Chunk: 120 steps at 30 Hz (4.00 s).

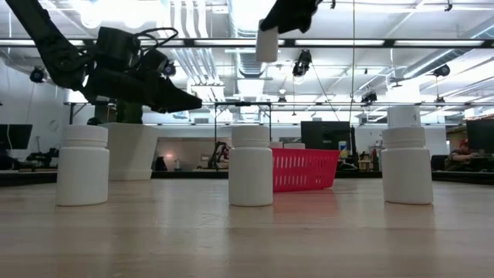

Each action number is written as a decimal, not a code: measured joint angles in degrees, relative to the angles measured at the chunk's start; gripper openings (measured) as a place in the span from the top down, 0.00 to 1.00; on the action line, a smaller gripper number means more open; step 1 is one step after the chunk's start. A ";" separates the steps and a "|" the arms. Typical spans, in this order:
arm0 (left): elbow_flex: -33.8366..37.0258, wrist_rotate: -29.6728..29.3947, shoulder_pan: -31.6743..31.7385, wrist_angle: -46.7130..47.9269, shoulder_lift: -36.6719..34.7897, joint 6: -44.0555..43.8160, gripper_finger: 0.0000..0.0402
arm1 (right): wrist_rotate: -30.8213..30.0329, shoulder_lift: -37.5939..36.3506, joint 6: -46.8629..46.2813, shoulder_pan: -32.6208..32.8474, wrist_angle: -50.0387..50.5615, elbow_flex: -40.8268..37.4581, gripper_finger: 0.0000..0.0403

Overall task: Pick and place pill bottles into a basket
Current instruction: Put the white pill bottle into the red bin

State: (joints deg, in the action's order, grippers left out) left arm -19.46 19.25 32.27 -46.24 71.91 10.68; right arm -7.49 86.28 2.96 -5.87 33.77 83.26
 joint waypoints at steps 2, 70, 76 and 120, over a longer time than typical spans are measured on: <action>0.11 -0.02 0.04 0.02 -0.16 -0.02 0.34 | -0.21 -2.26 -0.14 -0.04 -0.69 -1.73 0.64; -0.46 -0.22 0.03 0.19 -1.13 -1.48 0.34 | 15.27 -7.05 -12.12 -0.15 -39.33 -46.96 0.64; -0.44 -0.22 0.03 0.24 -1.11 -1.48 0.34 | 15.29 -4.75 -12.22 -1.53 -40.39 -47.01 0.64; -0.37 -0.22 0.03 0.22 -1.09 -1.36 0.34 | 14.87 -0.65 -8.82 -2.67 -37.80 -47.05 0.64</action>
State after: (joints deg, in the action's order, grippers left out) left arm -19.84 19.03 32.29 -46.02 70.83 9.31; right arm 7.38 85.62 -5.86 -8.54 -4.03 36.21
